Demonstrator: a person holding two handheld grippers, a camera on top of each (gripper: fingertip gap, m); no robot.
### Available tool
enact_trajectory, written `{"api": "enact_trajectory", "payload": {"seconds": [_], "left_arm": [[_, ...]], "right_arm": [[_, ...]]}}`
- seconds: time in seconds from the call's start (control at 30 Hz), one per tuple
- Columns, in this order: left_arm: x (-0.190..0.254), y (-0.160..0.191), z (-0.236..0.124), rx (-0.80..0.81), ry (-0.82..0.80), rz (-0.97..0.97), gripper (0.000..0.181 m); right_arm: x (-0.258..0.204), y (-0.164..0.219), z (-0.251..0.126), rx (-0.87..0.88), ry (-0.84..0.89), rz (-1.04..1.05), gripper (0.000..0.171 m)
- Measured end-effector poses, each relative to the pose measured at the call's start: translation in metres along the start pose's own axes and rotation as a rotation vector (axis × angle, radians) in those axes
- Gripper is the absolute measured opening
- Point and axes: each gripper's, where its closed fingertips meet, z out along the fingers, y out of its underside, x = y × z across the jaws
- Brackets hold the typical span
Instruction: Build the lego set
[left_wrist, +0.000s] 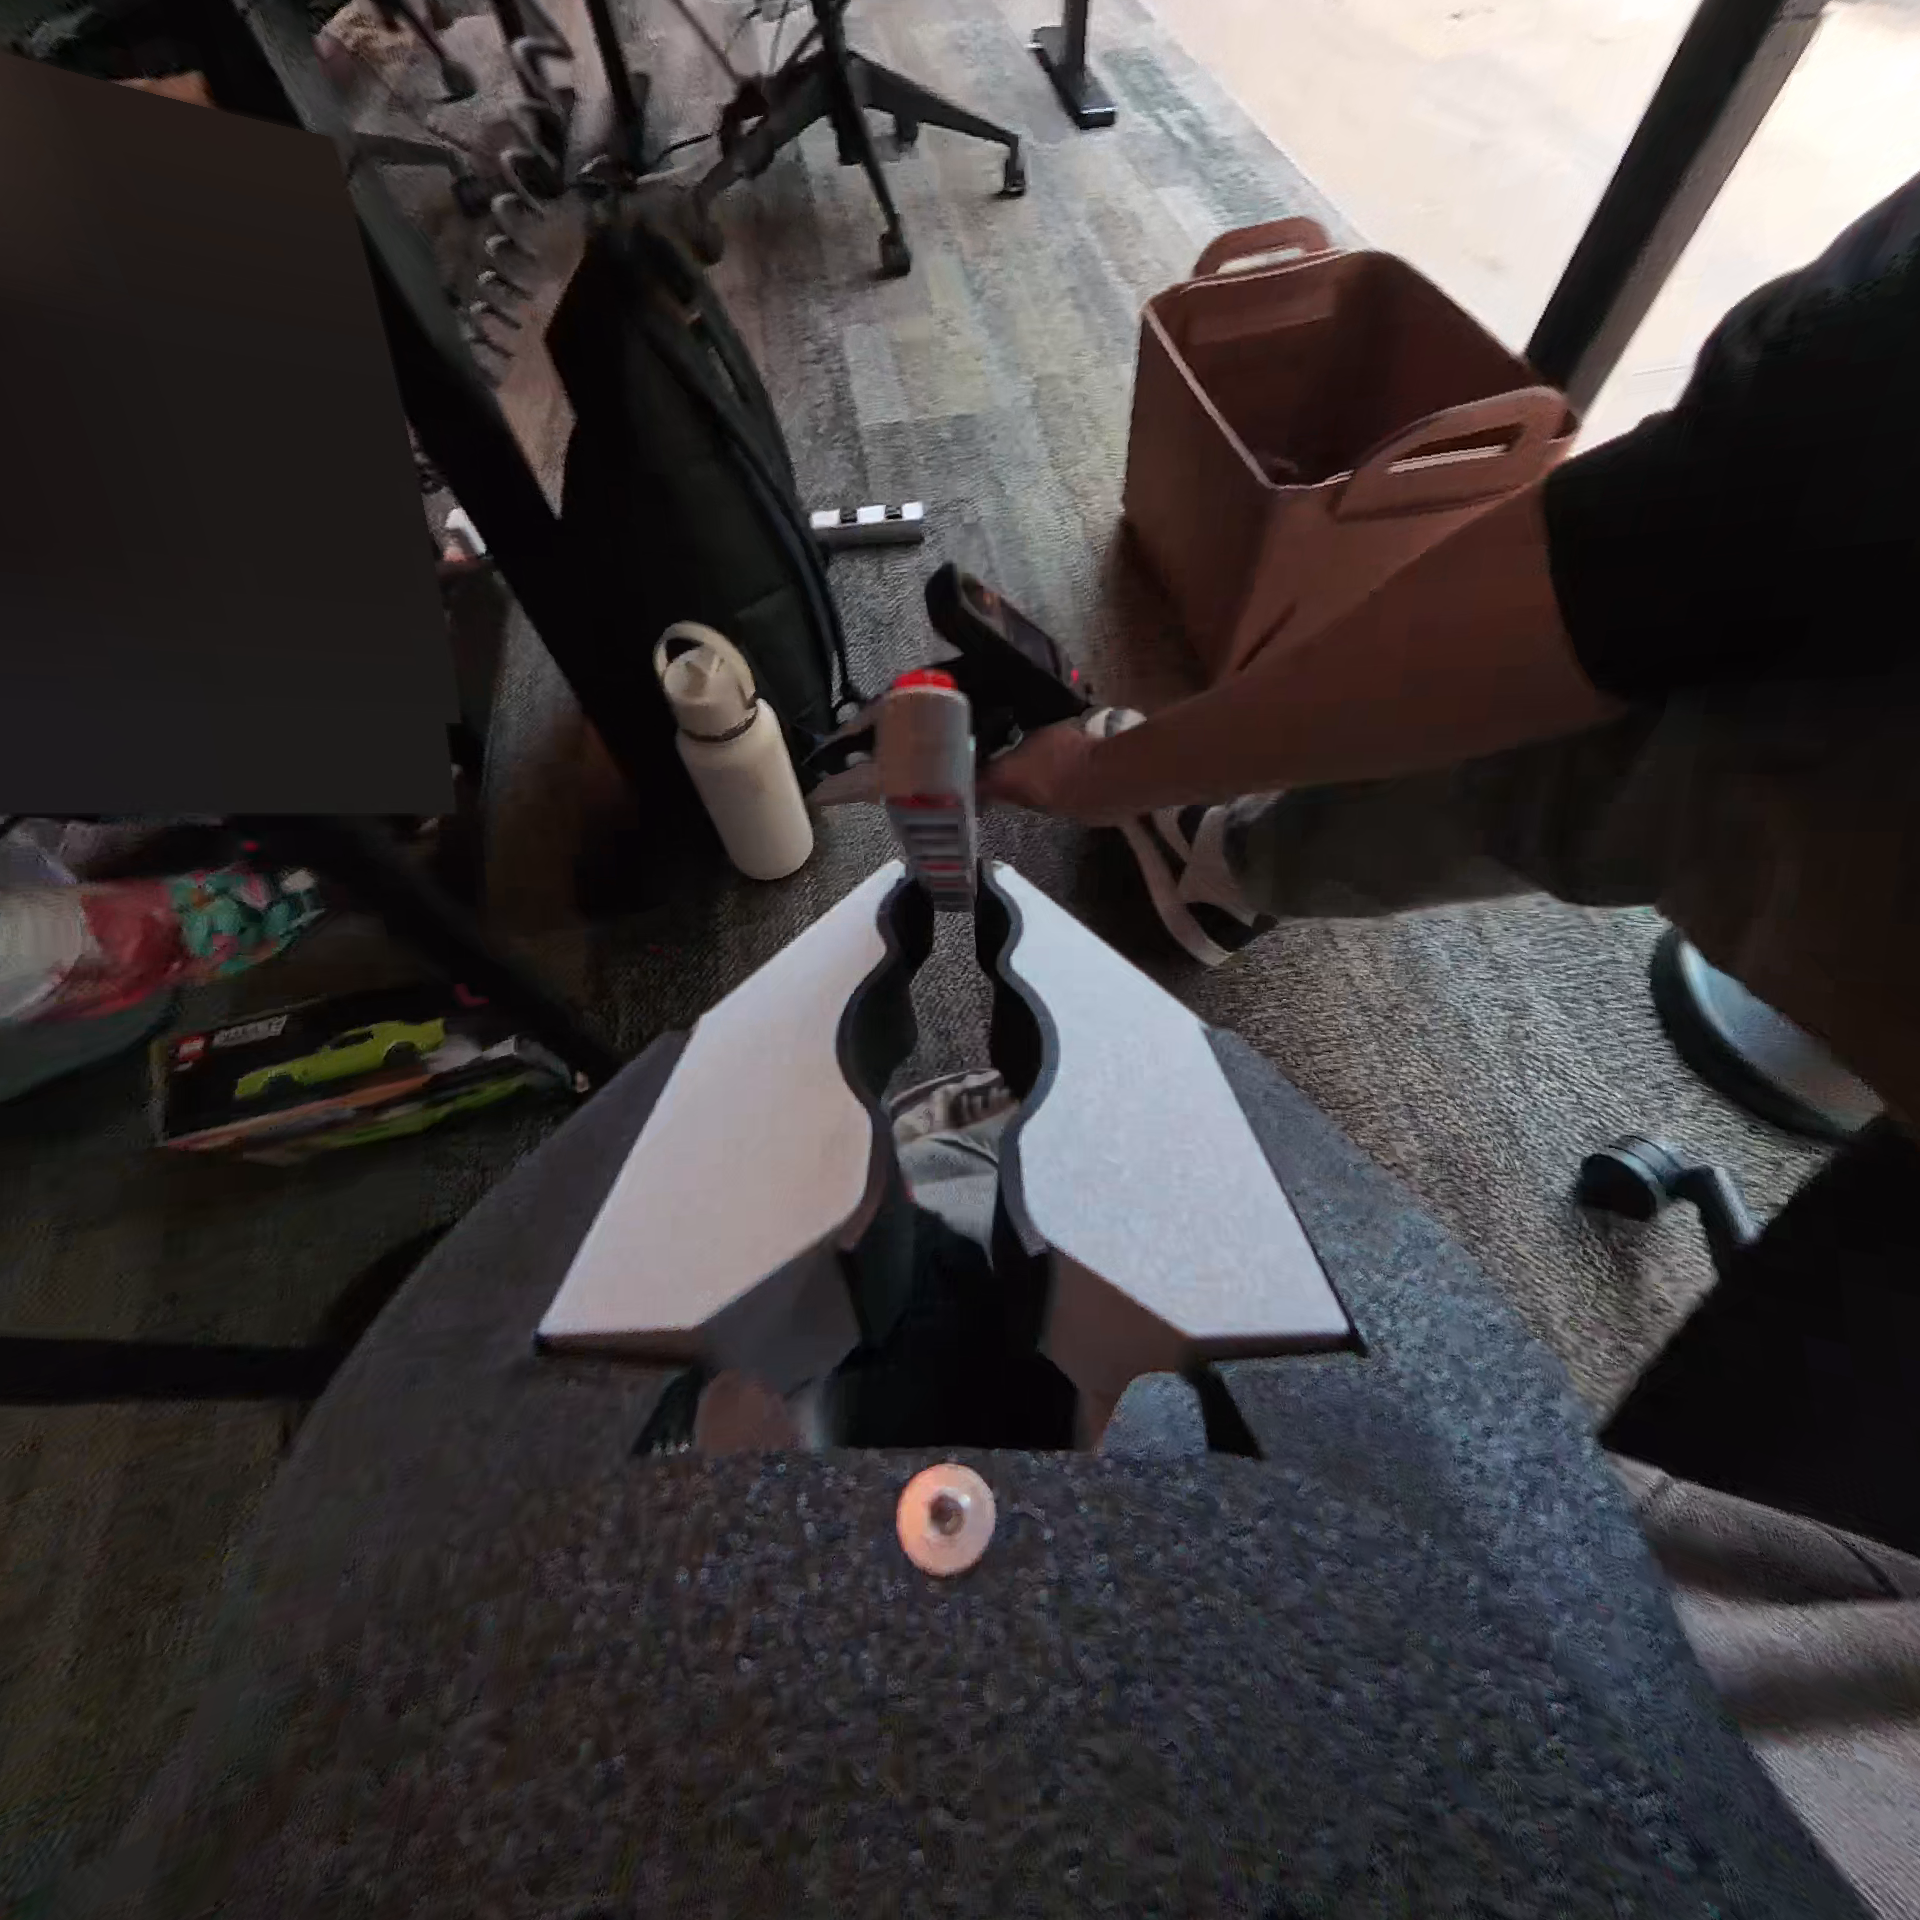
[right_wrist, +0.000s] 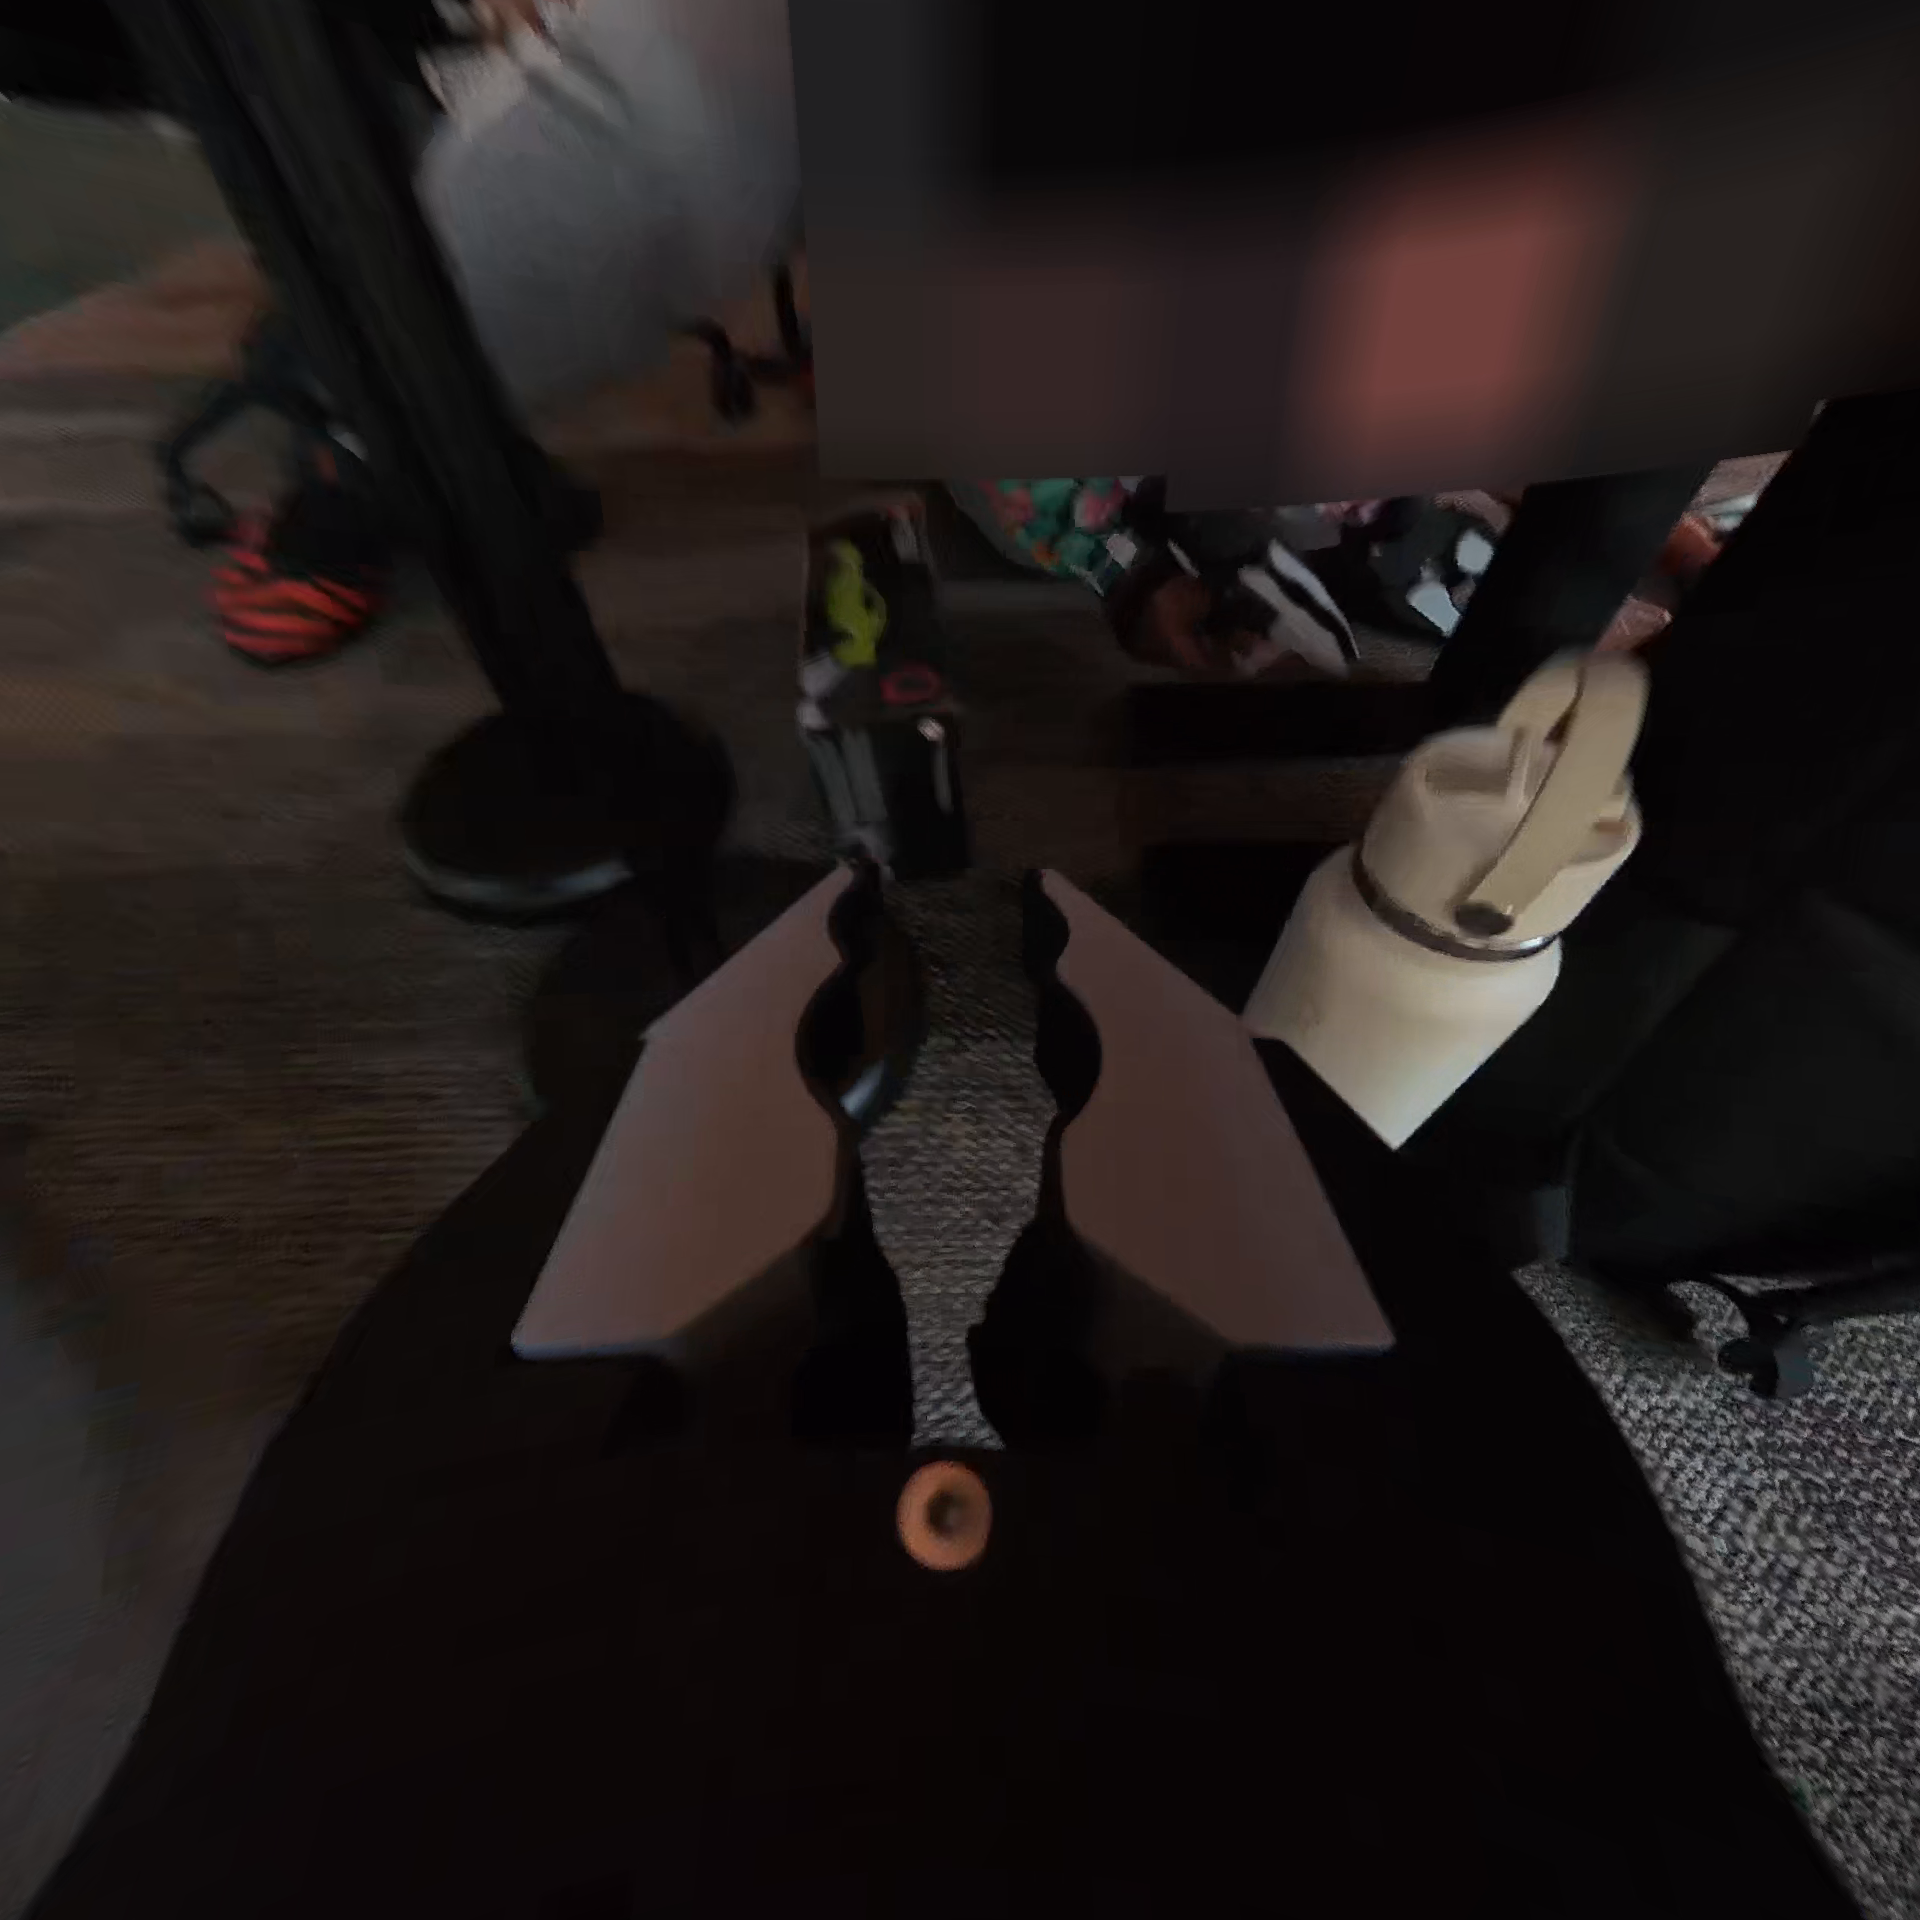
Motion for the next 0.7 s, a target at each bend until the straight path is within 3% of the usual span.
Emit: {"api": "enact_trajectory", "payload": {"seconds": [0.1, 0.17, 0.33, 0.5, 0.6, 0.7], "left_arm": [[-0.03, 0.043, 0.016, -0.056, -0.066, -0.022, 0.006], [-0.047, 0.052, 0.019, -0.04, -0.105, 0.0, 0.006], [-0.072, 0.069, 0.021, -0.04, -0.134, -0.016, 0.006], [-0.082, 0.072, 0.023, -0.017, -0.17, -0.03, 0.006], [-0.084, 0.069, 0.025, 0.0, -0.185, -0.016, 0.006], [-0.086, 0.069, 0.024, 0.008, -0.199, -0.004, 0.005]], "right_arm": [[0.029, 0.077, 0.09, -0.02, 0.046, 0.037, 0.025], [0.041, 0.127, 0.144, -0.073, 0.059, 0.039, 0.025], [0.062, 0.188, 0.245, -0.134, 0.075, -0.014, 0.019], [0.073, 0.225, 0.291, -0.399, 0.019, 0.01, 0.011], [0.078, 0.207, 0.302, -0.305, -0.003, -0.022, 0.015], [0.074, 0.212, 0.306, -0.349, -0.047, -0.064, 0.021]]}}
